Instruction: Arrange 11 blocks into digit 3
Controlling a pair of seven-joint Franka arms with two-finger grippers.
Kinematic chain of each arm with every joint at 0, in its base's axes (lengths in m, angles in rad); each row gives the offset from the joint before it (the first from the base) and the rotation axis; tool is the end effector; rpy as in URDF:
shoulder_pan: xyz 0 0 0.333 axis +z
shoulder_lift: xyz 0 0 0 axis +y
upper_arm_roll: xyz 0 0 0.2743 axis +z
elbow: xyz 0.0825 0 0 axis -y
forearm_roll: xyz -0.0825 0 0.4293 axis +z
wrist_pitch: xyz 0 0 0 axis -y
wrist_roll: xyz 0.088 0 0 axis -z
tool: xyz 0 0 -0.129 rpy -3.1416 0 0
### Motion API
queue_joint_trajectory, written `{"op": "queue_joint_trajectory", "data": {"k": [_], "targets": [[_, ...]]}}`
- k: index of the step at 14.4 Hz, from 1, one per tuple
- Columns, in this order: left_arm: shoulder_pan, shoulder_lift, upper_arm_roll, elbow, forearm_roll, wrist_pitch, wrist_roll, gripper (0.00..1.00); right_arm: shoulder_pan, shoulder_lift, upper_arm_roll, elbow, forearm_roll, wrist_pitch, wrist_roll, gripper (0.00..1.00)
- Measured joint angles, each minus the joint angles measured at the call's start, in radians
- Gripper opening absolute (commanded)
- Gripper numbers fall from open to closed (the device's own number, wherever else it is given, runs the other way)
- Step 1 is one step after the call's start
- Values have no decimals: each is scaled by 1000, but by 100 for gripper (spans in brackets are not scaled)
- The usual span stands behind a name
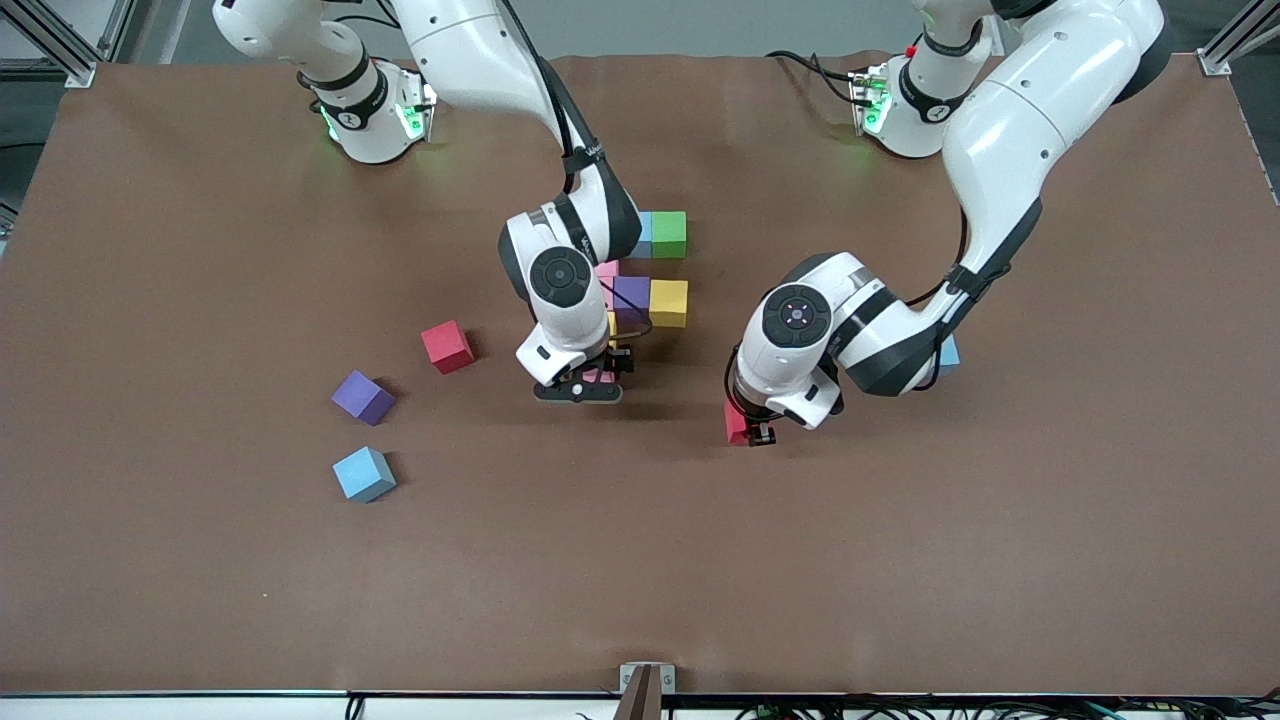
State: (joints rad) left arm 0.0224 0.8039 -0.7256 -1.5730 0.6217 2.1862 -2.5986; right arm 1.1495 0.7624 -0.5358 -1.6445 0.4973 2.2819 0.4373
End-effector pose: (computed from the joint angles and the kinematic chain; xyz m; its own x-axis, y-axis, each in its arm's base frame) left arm 0.5895 -0.3999 0.1792 -0.1308 0.9909 -0.0304 0.9906 0.1319 0.0359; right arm 0.5451 0.4272 0.1330 0.9996 -0.0288 0.0028 -0.0288 -0.9995 -0.0160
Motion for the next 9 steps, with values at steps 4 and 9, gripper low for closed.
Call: {"op": "queue_joint_trajectory", "data": {"k": [4, 9], "targets": [[0, 0, 0, 1, 0, 0, 0, 28, 0, 0, -1, 1, 0, 0, -1, 100], [-9, 0, 0, 1, 0, 0, 0, 28, 0, -28, -27, 9, 0, -9, -1, 100]]}}
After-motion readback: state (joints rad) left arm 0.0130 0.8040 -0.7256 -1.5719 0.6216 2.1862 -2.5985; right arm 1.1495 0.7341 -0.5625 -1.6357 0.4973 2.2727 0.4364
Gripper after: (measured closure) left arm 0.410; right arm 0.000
